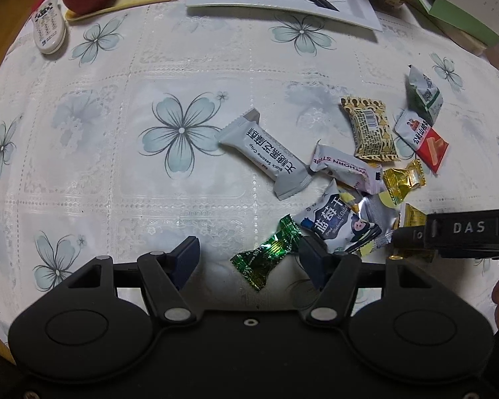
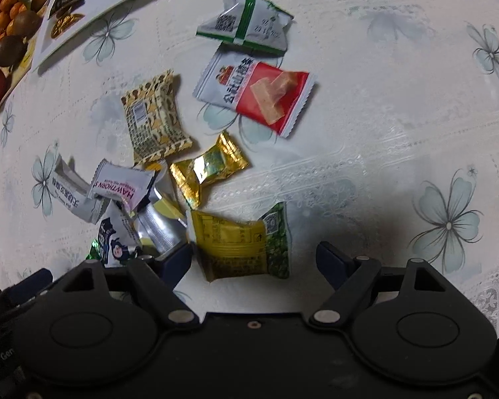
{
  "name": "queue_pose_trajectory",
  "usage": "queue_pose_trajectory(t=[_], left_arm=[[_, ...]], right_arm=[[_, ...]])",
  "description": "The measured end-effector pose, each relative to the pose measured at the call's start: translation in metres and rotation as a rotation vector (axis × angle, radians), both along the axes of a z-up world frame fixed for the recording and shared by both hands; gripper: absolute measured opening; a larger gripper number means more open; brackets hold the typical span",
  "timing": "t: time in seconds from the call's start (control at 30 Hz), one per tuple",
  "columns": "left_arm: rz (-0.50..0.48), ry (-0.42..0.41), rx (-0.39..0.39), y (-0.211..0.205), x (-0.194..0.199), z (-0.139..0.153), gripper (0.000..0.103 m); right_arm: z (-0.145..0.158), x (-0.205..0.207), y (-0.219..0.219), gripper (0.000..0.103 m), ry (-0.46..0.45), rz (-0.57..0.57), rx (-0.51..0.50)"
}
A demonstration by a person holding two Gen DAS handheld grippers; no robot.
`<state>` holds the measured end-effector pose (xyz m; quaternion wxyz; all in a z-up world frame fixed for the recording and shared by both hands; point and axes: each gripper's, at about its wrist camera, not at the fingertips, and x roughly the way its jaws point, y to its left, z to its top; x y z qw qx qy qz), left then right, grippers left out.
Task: Organize snacks
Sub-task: 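Close left tool on green foil candy while right tool grasps yellow-green snack bag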
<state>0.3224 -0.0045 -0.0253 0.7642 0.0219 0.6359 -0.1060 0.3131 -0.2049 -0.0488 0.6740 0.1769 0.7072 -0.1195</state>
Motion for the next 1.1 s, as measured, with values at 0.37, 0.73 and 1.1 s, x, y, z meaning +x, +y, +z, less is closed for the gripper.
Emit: queue_pose_trajectory(t=[0.37,0.73,1.1], left_arm=[[-0.032,-0.048,-0.027,-0.005,0.001,0.003,0.067],[-0.249,-0.071,0.027,-0.021,-0.013,-0.003,0.058],[-0.224,-0.052,0.025,-0.021,-0.016,-0.02,0.023]], right_arm=[[0.019,-0.007,0.014,0.047,-0.082,0.117,-0.1],[0.041,-0.019,-0.014,0.047,-0.093,0.086,-0.078],[0.043,-0.027,-0.019,0.047,-0.095,0.071,-0.082]])
